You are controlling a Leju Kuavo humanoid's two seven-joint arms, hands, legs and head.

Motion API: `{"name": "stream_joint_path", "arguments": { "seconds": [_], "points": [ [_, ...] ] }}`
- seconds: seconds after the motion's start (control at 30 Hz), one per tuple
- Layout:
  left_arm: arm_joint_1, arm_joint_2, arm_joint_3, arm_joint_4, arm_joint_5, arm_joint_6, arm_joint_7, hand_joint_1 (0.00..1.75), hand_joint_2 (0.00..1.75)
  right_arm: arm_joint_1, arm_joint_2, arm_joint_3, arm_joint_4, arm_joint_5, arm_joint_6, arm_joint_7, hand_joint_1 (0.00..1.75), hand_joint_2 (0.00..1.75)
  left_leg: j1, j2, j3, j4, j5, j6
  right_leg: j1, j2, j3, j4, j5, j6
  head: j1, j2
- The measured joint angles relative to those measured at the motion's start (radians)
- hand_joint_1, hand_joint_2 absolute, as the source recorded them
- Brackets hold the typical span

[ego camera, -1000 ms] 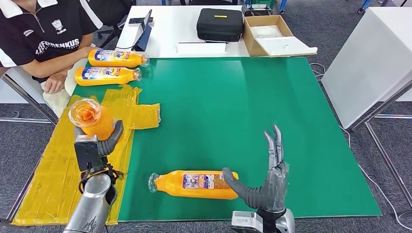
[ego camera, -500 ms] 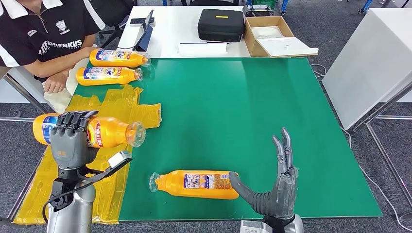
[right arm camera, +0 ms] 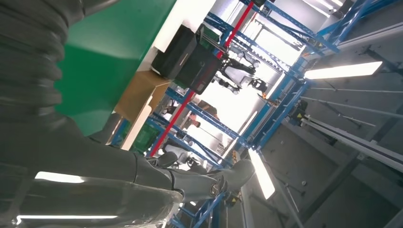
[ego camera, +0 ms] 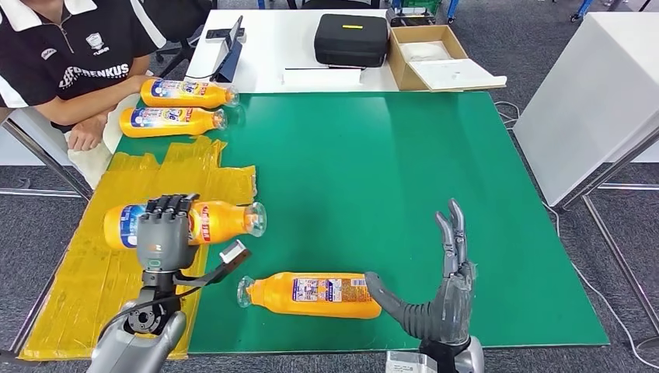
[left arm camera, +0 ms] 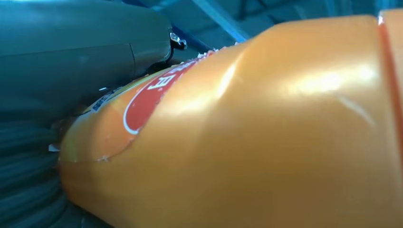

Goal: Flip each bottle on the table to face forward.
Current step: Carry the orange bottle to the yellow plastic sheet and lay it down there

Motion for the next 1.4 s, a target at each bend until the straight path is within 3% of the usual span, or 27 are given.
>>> {"name": "stream_joint_path", "arguments": {
  "seconds": [0.27,0.63,0.77,1.4],
  "points": [
    [-0.052,-0.001,-0.008,0.224,0.014,0.0,-0.067,1.75,1.75,-0.03,0.009,0.007,0.035,-0.016,0.019,-0.004,0.0,1.75,-0.001,-0.001,0.0,0.0,0.0,0.0,0.0,0.0,-0.002,0.0,0.0,0.0,0.0,0.0],
    [-0.067,-0.017,0.027,0.339,0.013,0.002,-0.096,1.7,1.75,-0.052,0.011,0.023,0.087,-0.037,0.023,-0.008,0.0,1.75,-0.001,-0.001,0.0,0.0,0.0,0.0,0.0,0.0,-0.001,0.0,0.0,0.0,0.0,0.0],
    [-0.069,-0.025,0.062,0.352,0.012,0.002,-0.105,0.0,1.75,-0.064,0.011,0.027,0.106,-0.047,0.029,-0.008,0.0,1.75,-0.001,-0.001,0.0,0.0,0.0,0.0,0.0,0.0,-0.001,0.0,0.0,0.0,0.0,0.0],
    [-0.087,-0.056,0.155,0.407,0.007,0.003,-0.065,0.0,1.75,-0.08,0.014,0.044,0.14,-0.026,0.036,0.021,0.0,1.75,-0.001,-0.001,0.001,0.0,0.0,0.0,0.0,0.0,-0.001,0.0,0.0,0.0,0.0,0.0]
  ]
}}
